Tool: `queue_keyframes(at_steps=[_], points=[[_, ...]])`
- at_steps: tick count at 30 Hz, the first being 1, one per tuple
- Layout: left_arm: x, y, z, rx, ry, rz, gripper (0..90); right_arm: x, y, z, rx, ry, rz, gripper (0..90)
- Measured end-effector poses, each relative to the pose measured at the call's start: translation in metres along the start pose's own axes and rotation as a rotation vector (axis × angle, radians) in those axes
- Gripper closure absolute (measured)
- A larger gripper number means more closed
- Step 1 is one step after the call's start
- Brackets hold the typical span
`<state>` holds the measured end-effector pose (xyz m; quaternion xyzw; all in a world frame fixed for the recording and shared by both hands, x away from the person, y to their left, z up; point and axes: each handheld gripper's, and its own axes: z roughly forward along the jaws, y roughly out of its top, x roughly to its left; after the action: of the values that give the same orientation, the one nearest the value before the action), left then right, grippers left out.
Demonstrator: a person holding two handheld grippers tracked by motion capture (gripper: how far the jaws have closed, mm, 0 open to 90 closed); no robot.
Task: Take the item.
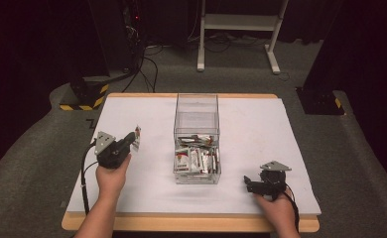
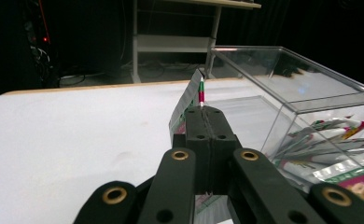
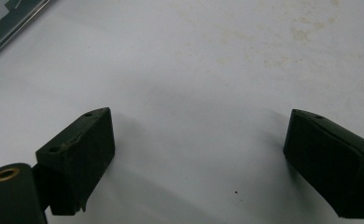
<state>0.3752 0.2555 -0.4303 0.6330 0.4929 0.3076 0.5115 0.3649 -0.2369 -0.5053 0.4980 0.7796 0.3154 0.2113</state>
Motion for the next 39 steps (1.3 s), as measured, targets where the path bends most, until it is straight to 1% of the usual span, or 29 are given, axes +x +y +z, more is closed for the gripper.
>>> queue_keyframes(at_steps=[3,12,20,27,33,39], points=[[0.003,-0.001,0.007,0.014,0.007,0.009,89.8,0.0,0.0,0.0,0.0,0.0,0.0,8.6],[0.019,-0.009,0.025,0.07,0.044,0.002,89.8,0.0,0.0,0.0,0.0,0.0,0.0,8.6],[0.029,-0.012,0.03,0.104,0.069,-0.003,89.8,0.0,0.0,0.0,0.0,0.0,0.0,8.6],[0.033,-0.016,0.034,0.134,0.083,0.005,89.7,0.0,0.0,0.0,0.0,0.0,0.0,8.6],[0.038,-0.022,0.038,0.149,0.094,-0.011,89.7,0.0,0.0,0.0,0.0,0.0,-0.001,8.6],[0.037,-0.026,0.042,0.157,0.09,-0.018,89.7,0.0,0.0,0.0,0.0,-0.001,0.0,8.6]])
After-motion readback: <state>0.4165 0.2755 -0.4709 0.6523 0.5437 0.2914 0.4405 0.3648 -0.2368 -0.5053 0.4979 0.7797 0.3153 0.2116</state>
